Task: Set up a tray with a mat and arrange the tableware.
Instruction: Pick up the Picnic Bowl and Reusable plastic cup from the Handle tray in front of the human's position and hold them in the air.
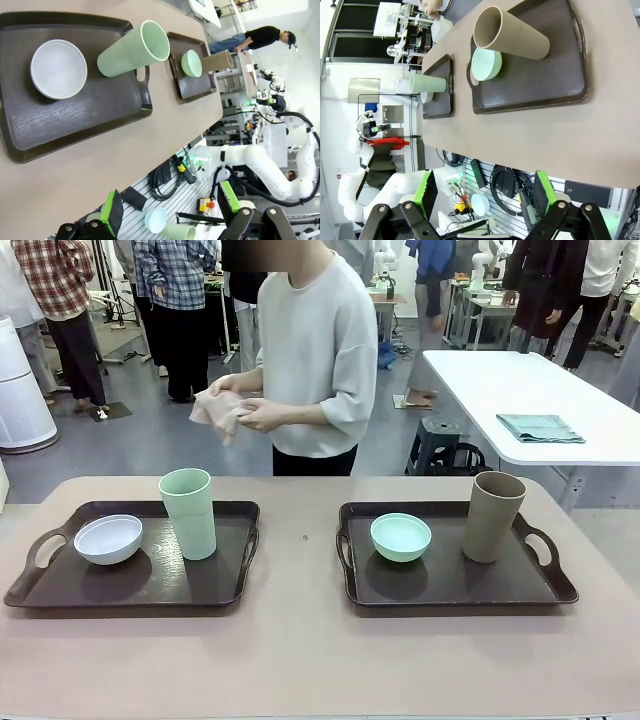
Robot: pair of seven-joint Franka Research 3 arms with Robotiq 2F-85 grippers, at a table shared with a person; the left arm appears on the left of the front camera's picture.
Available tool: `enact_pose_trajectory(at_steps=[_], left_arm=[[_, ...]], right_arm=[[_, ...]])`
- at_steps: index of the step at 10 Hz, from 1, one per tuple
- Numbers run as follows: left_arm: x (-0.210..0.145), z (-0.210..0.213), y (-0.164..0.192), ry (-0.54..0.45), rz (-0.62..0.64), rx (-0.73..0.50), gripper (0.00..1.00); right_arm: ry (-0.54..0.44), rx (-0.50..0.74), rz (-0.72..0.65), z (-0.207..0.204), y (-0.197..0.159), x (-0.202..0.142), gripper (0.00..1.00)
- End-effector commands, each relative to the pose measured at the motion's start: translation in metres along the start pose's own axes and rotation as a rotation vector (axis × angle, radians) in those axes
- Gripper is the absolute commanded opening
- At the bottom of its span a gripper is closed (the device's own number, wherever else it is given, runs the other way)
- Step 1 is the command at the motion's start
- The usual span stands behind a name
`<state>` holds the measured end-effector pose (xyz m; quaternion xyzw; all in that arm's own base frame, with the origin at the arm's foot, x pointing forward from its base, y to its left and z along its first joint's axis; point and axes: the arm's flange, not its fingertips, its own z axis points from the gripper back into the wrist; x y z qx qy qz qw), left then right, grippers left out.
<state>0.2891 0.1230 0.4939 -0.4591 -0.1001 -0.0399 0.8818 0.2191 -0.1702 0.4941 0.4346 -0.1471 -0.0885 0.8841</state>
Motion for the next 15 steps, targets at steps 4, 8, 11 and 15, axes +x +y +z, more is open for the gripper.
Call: enact_pose_trajectory(at_steps=[4,8,11,15], left_arm=[[0.0005,0.0015,0.0000,-0.010,-0.022,-0.023,1.00],[0.0005,0.0015,0.0000,-0.010,-0.022,-0.023,1.00],[0.0005,0.0015,0.0000,-0.010,-0.022,-0.023,1.00],[0.0005,0.0015,0.0000,-0.010,-0.022,-0.023,1.00]], right_arm=[[-0.002,0.022,0.013,-0.0015,-0.0001,-0.0004,1.00],[-0.002,0.022,0.013,-0.0015,-0.0001,-0.0004,1.00],[-0.002,0.022,0.013,-0.0015,-0.0001,-0.0004,1.00],[-0.002,0.022,0.013,-0.0015,-0.0001,-0.0004,1.00]])
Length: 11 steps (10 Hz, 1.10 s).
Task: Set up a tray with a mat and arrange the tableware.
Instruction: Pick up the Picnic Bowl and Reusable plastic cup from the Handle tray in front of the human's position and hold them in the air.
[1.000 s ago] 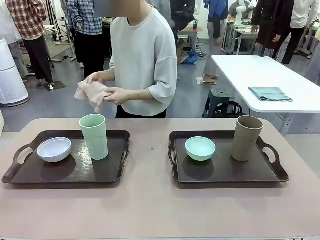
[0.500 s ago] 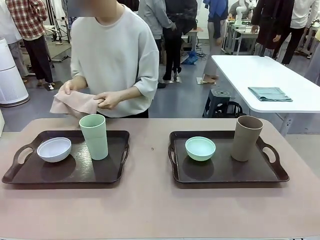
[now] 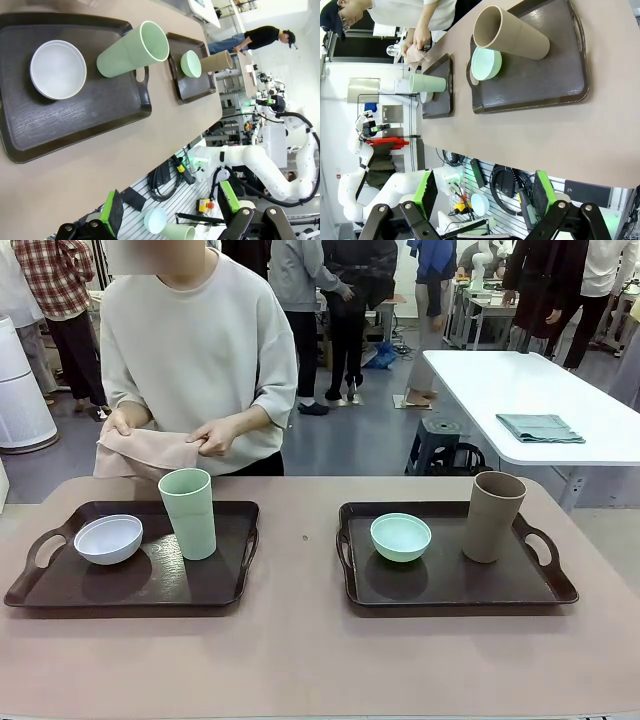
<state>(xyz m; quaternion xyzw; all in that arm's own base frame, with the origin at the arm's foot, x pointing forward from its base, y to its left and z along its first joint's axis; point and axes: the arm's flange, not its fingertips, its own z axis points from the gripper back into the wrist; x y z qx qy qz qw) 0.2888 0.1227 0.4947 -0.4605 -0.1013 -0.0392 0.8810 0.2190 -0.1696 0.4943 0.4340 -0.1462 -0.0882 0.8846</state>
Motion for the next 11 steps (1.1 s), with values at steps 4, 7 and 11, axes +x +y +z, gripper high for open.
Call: enact_pose_trajectory(at_steps=[4,7,11], left_arm=[[0.0006,0.0013,0.0009,-0.007,-0.023,-0.020,1.00],[0.0006,0.0013,0.0009,-0.007,-0.023,-0.020,1.00],[0.0003,-0.0003,0.0001,-0.001,0.000,-0.002,1.00]], right_arm=[[-0.004,0.024,0.013,-0.0012,-0.0005,-0.0002,1.00],[-0.004,0.024,0.013,-0.0012,-0.0005,-0.0002,1.00],[0.001,0.000,0.000,-0.0001,0.0000,-0.0001,1.00]])
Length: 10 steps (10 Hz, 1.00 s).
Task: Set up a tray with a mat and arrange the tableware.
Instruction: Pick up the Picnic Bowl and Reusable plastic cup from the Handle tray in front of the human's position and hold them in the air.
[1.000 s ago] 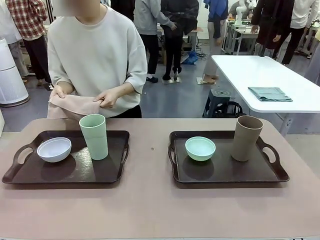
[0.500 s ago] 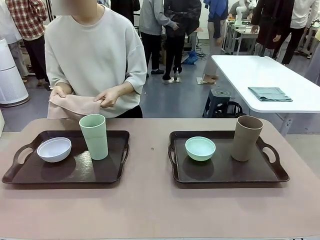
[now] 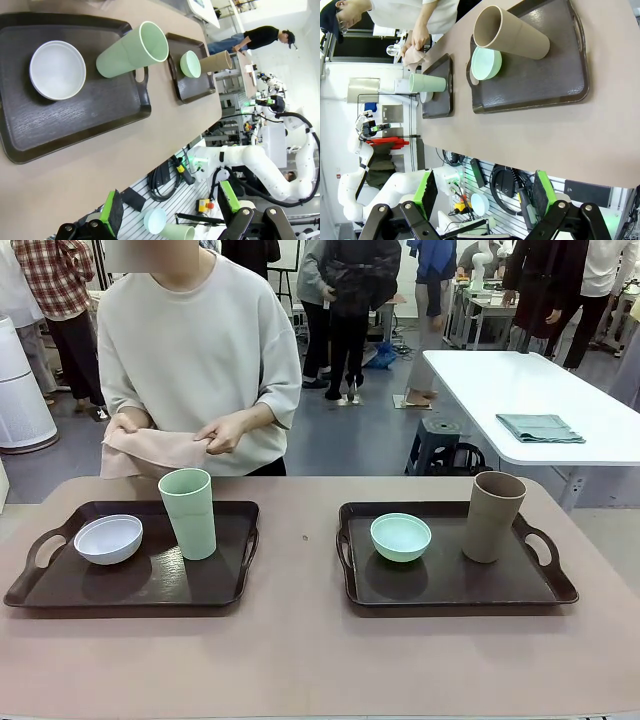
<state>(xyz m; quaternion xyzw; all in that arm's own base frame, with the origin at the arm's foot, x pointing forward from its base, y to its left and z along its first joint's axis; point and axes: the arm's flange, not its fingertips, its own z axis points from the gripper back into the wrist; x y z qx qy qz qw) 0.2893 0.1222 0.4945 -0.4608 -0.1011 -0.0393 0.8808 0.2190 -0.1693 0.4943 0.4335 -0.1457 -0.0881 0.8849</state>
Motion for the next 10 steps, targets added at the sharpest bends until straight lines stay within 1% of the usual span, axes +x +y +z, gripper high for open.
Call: enact_pose_trajectory(at_steps=[1,2,3,4,5,6,7,8,9,10], left_arm=[[0.006,0.009,-0.002,-0.024,0.002,0.008,1.00],[0.027,0.006,-0.010,0.012,0.002,0.066,1.00],[0.047,-0.003,-0.019,0.052,0.008,0.150,1.00],[0.063,-0.008,-0.023,0.128,0.000,0.257,1.00],[0.069,-0.012,-0.024,0.163,0.001,0.338,1.00],[0.077,-0.012,-0.030,0.173,0.003,0.409,1.00],[0.086,-0.013,-0.037,0.172,0.014,0.470,1.00],[0.100,-0.016,-0.047,0.158,0.033,0.546,1.00],[0.110,-0.025,-0.052,0.167,0.061,0.609,1.00],[0.120,-0.031,-0.057,0.161,0.100,0.671,1.00]], right_arm=[[-0.009,0.049,0.085,0.000,0.005,0.009,1.00],[-0.003,0.037,0.177,-0.017,0.024,0.027,1.00],[0.026,-0.067,0.268,-0.050,0.058,0.044,1.00],[0.038,-0.113,0.348,-0.071,0.080,0.052,1.00],[0.059,-0.162,0.448,-0.093,0.096,0.061,1.00],[0.060,-0.211,0.549,-0.119,0.111,0.074,1.00],[0.042,-0.250,0.638,-0.148,0.123,0.085,1.00],[-0.007,-0.274,0.753,-0.185,0.140,0.093,1.00],[-0.017,-0.297,0.911,-0.218,0.155,0.092,1.00],[0.023,-0.314,1.055,-0.251,0.169,0.086,1.00]])
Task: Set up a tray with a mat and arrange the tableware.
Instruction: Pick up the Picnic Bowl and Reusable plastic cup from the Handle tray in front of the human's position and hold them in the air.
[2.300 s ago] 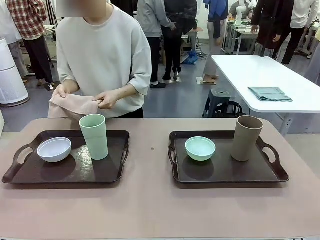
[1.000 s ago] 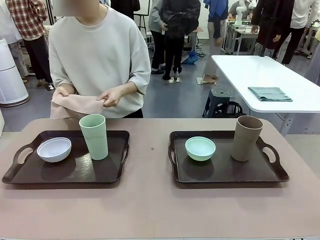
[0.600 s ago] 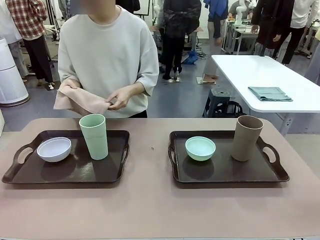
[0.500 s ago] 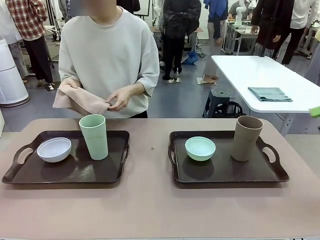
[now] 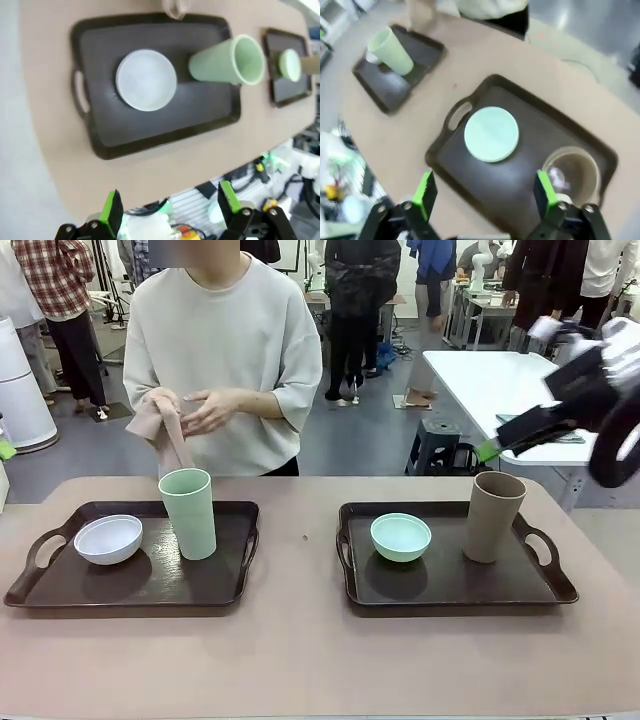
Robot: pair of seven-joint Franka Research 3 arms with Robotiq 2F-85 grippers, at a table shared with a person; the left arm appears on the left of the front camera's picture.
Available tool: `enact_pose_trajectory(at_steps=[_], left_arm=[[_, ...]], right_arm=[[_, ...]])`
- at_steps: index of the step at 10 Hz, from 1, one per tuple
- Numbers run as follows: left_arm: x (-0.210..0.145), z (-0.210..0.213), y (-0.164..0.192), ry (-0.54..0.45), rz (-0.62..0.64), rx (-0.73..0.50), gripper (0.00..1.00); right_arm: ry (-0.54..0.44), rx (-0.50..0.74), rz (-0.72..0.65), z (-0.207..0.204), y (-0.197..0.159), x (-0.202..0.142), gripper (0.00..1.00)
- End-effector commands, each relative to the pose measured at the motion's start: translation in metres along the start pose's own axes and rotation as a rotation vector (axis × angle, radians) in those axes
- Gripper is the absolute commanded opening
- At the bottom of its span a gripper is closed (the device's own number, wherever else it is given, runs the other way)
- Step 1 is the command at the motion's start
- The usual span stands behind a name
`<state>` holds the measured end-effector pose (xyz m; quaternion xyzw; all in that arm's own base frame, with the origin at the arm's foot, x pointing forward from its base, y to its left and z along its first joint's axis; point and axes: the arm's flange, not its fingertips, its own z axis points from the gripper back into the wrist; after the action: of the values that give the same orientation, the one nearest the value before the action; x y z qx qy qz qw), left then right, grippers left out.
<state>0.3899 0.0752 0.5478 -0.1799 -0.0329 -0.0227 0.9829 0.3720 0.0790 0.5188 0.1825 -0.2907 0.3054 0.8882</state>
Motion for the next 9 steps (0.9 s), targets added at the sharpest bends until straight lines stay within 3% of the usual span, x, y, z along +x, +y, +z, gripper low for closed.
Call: enact_pose_trajectory(at_steps=[1,3,4,5,6,9], left_arm=[[0.023,-0.005,-0.014,0.012,0.083,0.115,1.00],[0.032,-0.010,-0.025,-0.084,0.085,0.161,1.00],[0.030,-0.014,-0.026,-0.147,0.060,0.140,1.00],[0.019,-0.013,-0.026,-0.194,0.036,0.062,1.00],[0.034,-0.007,-0.027,-0.095,0.064,0.130,1.00],[0.034,-0.007,-0.027,-0.095,0.064,0.130,1.00]], right_arm=[[-0.013,0.021,0.204,-0.053,0.014,0.013,1.00],[-0.021,0.029,0.276,-0.081,0.033,0.024,1.00],[-0.020,0.050,0.256,-0.080,0.030,0.025,1.00],[0.011,0.022,0.256,-0.072,0.050,0.022,1.00],[0.011,0.022,0.256,-0.072,0.050,0.022,1.00],[0.011,0.022,0.256,-0.072,0.050,0.022,1.00]])
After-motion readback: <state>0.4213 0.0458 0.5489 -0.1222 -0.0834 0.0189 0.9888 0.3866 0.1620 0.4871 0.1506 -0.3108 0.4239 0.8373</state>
